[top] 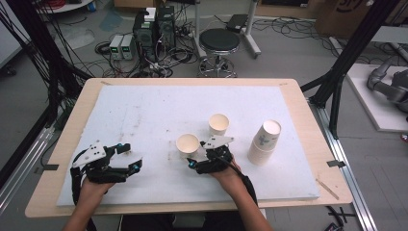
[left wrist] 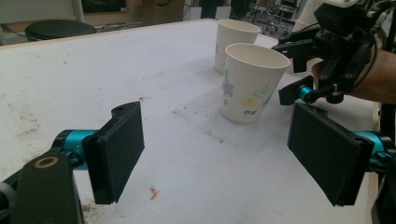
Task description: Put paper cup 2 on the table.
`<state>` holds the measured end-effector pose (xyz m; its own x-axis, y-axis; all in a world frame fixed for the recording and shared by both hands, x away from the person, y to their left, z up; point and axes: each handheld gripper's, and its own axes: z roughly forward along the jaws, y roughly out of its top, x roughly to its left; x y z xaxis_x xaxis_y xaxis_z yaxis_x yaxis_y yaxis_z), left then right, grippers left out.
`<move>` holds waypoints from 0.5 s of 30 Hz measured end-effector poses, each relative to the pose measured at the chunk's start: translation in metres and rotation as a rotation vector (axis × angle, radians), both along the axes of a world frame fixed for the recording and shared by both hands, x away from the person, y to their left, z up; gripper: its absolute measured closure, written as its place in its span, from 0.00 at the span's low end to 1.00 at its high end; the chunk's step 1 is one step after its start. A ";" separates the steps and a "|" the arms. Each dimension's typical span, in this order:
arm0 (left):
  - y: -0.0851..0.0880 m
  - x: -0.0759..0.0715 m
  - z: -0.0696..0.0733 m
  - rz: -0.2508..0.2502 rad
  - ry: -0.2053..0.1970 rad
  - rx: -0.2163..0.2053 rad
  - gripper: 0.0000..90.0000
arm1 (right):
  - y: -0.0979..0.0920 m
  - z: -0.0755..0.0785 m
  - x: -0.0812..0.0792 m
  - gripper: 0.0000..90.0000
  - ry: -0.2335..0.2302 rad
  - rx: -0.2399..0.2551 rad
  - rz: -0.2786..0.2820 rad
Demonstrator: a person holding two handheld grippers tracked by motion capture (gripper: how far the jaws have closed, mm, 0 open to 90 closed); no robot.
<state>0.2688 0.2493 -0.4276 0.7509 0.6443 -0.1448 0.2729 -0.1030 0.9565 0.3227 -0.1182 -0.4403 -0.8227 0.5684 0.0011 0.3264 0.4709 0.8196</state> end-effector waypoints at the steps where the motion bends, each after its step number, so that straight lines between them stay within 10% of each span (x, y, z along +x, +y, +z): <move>1: 0.000 0.000 0.000 0.000 0.000 -0.002 0.20 | -0.003 0.002 -0.003 0.25 0.000 0.004 -0.005; 15: -0.002 0.000 0.003 0.010 -0.020 -0.034 0.20 | -0.064 0.036 -0.047 0.25 -0.105 0.099 -0.052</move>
<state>0.2689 0.2470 -0.4250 0.7473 0.6470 -0.1518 0.2542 -0.0673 0.9648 0.2757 -0.1819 -0.4045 -0.7909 0.6114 -0.0253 0.2580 0.3707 0.8922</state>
